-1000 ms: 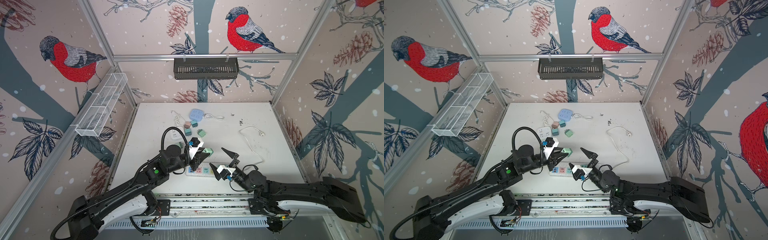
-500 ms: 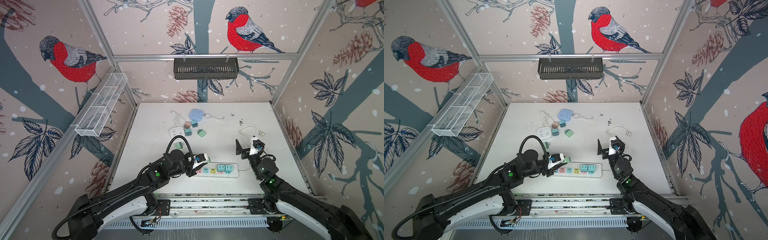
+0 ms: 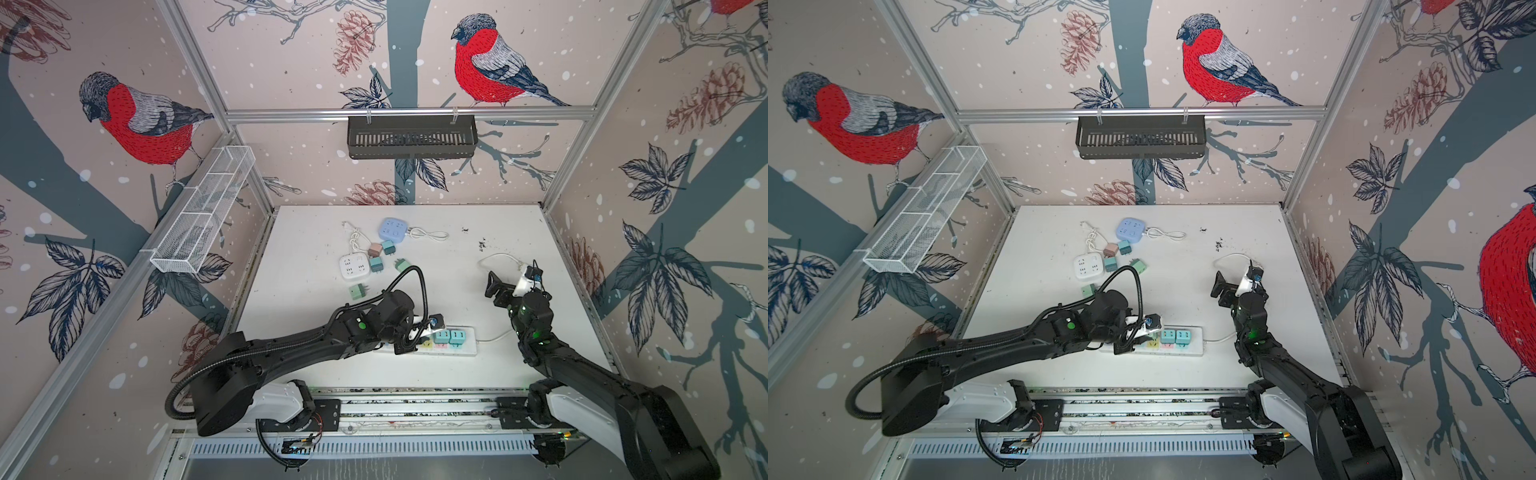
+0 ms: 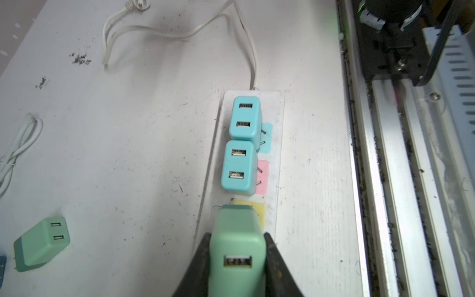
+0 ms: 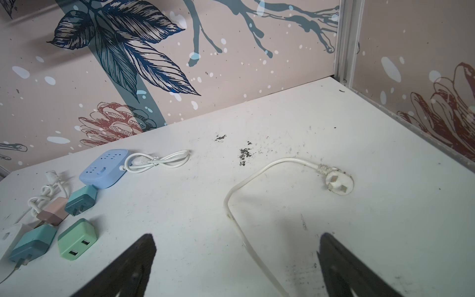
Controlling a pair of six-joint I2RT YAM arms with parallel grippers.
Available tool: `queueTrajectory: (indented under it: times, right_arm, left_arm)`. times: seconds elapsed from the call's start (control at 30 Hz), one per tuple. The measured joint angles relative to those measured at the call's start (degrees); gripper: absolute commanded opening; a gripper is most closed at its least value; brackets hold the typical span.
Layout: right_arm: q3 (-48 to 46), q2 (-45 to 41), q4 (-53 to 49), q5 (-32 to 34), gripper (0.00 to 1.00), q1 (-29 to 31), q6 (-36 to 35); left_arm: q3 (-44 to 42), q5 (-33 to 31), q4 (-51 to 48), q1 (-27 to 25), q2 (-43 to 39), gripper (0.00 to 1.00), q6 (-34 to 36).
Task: Insert the plug
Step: 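Carry the green adapter with the left gripper over the socket beside the teal adapters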
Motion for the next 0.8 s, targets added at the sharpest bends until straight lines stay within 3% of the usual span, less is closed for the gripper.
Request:
queueTrajectory:
  times: [0.2,0.8]
  right_arm:
    - [1.01,1.22,-0.15,-0.42,1.00,1.03,0.07]
    - [1.95,2.62,-0.52,0.52,1.00,3.28,-0.17]
  left_arm:
    - [2.01,-2.08,-3.76,-0.17,4.33,0.00,0.07]
    - [5.35,0.39,-4.15,-0.17,9.05,0.00,2.91]
